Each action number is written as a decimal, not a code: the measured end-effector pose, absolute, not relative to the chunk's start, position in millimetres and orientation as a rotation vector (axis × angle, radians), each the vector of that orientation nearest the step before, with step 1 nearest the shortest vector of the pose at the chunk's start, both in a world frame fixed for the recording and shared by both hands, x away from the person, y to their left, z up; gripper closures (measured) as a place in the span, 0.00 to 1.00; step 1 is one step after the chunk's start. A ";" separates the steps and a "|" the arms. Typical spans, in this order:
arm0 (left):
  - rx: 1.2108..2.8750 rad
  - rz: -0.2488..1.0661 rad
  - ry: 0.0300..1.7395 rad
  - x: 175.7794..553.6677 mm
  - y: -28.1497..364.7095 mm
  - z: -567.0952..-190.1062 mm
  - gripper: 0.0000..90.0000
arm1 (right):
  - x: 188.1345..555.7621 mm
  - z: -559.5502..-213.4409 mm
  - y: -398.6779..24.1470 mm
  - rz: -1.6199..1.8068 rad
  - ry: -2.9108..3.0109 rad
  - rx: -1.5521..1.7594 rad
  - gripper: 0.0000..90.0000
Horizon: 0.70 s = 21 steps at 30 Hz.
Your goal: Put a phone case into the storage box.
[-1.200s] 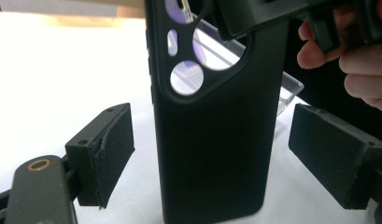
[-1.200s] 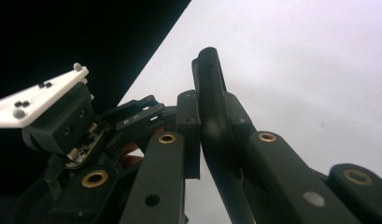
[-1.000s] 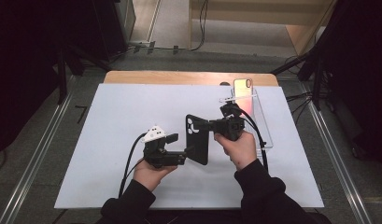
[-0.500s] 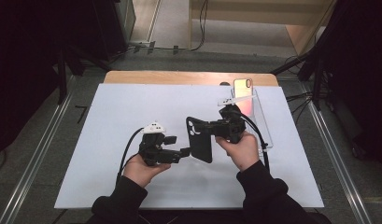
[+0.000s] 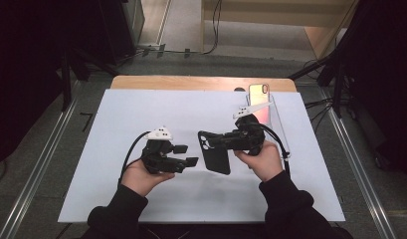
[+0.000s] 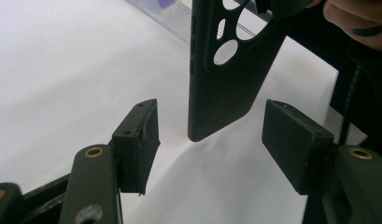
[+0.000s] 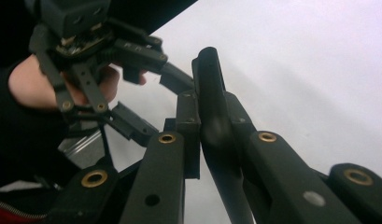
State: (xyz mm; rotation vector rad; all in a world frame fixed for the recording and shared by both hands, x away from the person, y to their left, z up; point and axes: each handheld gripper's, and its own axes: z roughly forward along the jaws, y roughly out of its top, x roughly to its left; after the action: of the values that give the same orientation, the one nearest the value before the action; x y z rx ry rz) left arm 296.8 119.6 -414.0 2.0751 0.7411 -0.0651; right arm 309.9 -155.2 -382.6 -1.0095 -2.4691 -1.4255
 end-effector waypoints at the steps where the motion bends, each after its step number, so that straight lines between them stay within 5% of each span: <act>1: 2.070 -0.069 0.735 297.4 120.3 -412.7 0.40 | 310.0 -383.0 -155.2 -1.422 -2.471 -0.988 0.88; 21: 2.087 -0.113 0.544 304.2 121.9 -396.3 0.39 | 310.0 -388.9 -148.7 -1.383 -2.431 -0.749 0.88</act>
State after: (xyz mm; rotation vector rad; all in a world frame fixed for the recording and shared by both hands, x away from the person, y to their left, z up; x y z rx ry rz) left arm 304.2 121.9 -396.3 2.0872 0.5436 -0.1135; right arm 310.0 -148.7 -388.9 -0.7489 -2.4306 -1.3831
